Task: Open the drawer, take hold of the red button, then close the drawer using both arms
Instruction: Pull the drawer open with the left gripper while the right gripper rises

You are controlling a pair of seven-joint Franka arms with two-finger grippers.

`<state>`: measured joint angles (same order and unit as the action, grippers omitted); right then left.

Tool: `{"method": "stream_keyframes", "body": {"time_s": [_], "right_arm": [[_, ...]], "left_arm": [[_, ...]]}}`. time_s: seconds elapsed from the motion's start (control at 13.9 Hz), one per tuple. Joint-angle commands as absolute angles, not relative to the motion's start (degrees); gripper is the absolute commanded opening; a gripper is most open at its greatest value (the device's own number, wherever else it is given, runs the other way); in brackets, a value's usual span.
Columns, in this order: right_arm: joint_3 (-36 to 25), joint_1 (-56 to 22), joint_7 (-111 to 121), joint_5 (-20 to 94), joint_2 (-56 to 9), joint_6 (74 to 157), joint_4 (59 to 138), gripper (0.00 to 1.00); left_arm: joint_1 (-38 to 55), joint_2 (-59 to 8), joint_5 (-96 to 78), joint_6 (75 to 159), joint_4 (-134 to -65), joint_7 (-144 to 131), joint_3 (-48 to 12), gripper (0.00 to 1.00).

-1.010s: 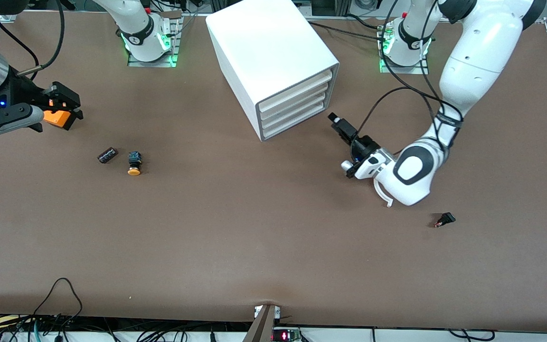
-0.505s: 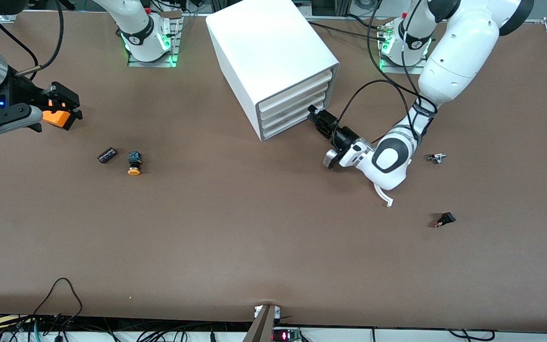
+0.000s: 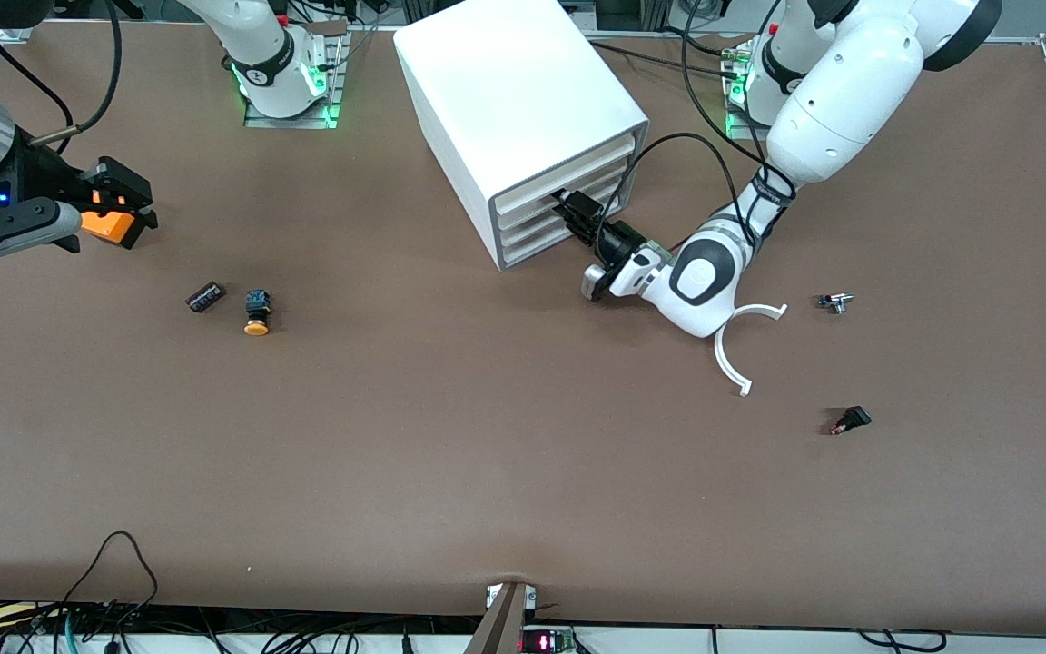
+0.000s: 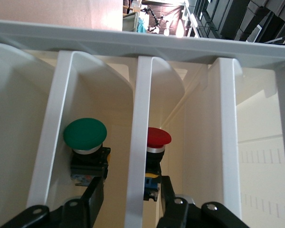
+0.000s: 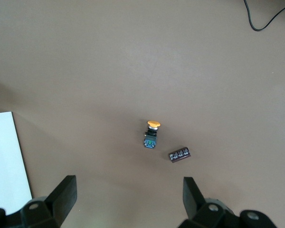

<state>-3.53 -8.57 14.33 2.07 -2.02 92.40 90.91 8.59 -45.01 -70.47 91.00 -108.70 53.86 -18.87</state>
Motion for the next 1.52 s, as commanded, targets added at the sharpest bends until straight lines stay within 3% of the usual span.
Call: {"method": "stream_keyframes", "body": {"time_s": [0.0, 0.14, 0.29, 0.72, 1.08, 1.44], "right_arm": [[-3.0, -7.9, 14.2, 2.3, -2.8, 92.0, 89.4, 0.99], [-3.0, -7.9, 14.4, 2.3, -3.3, 92.5, 88.3, 0.99], [-3.0, -7.9, 14.1, 2.5, -4.4, 92.5, 86.8, 0.99], [-3.2, -7.8, 15.1, 3.2, -7.0, 95.7, 86.7, 0.99], [-2.8, -9.0, 15.2, 2.5, -7.9, 89.7, 87.1, 0.99], [-2.7, -10.7, 15.2, 3.2, -8.8, 89.6, 87.0, 0.99]], "left_arm": [[8.5, -42.7, -72.2, 92.0, -111.1, 55.4, -18.7, 0.30], [8.5, -42.7, -72.2, 92.0, -111.1, 55.4, -18.7, 0.14], [8.5, -42.7, -71.9, 92.1, -110.8, 54.7, -18.7, 0.08], [8.2, -43.2, -68.3, 91.8, -107.2, 49.1, -18.3, 0.05], [7.4, -45.1, -65.1, 91.1, -103.2, 46.3, -17.8, 0.05], [5.4, -47.2, -60.0, 85.4, -96.5, 41.4, -16.5, 0.05]]}}
